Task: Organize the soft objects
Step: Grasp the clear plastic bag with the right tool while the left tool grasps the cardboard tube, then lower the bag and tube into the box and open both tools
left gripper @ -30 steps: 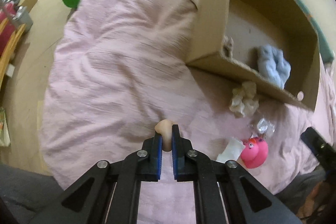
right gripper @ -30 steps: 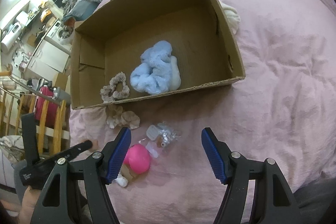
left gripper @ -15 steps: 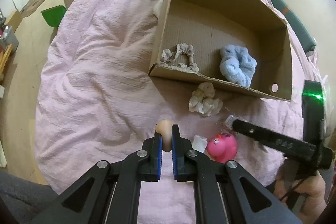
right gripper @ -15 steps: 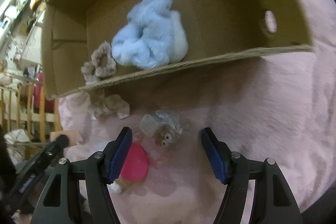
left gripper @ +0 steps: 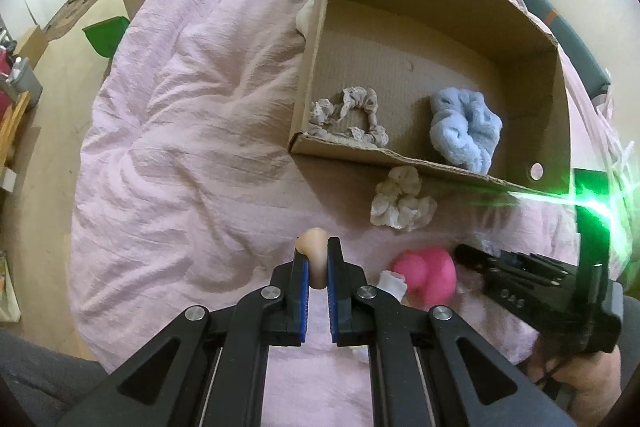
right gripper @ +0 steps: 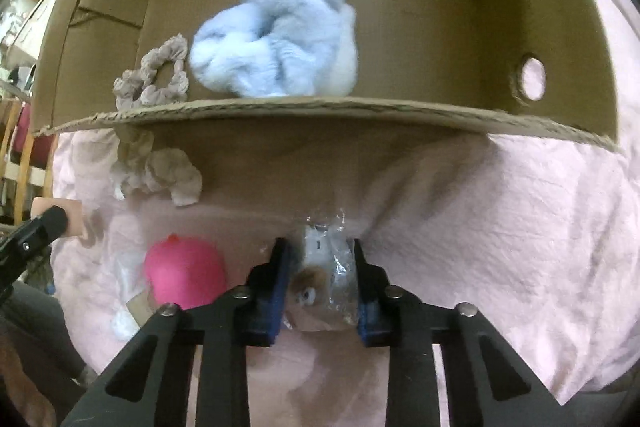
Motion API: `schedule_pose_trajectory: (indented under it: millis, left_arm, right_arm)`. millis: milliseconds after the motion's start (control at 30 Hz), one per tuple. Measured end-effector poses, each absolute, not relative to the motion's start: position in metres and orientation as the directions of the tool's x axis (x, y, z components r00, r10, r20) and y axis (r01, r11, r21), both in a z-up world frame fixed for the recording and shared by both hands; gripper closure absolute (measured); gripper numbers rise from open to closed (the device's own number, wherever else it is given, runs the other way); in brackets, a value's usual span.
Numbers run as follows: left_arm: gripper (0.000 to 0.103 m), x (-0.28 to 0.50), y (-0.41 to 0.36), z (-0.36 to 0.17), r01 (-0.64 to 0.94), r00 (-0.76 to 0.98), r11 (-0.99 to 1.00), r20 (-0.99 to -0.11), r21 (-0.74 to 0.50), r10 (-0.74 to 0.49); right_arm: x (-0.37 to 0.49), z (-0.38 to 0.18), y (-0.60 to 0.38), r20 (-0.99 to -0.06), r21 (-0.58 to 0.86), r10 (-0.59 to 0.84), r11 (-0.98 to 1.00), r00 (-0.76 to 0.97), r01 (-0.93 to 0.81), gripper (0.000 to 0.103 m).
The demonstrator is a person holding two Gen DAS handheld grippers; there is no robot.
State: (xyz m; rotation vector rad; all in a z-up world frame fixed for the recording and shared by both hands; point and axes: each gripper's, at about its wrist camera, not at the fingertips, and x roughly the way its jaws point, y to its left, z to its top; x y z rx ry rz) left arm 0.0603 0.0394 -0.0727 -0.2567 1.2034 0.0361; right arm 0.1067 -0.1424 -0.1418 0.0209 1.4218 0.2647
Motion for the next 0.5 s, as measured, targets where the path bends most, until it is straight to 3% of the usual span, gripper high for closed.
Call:
schedule_pose_trajectory:
  millis: [67,300,500]
  left_arm:
    - [0.096,0.061,0.042,-0.073,-0.170,0.361,0.970,-0.927,-0.172,-0.101]
    - [0.096,0.060,0.044,-0.070,-0.180,0.377,0.970,-0.922,-0.165,-0.087]
    - [0.096,0.053,0.044,-0.056,-0.174,0.428,0.969,-0.900,-0.175,-0.085]
  right_arm:
    - [0.105,-0.140,-0.149,-0.974,0.171,0.191,0.973,0.124,-0.156,0.087]
    - [0.087,-0.122,-0.174,-0.963,0.220,0.235,0.969,0.135,-0.113,0.088]
    - [0.072,-0.085,-0.197,-0.909,0.348,0.361,0.932,0.210,-0.098,0.088]
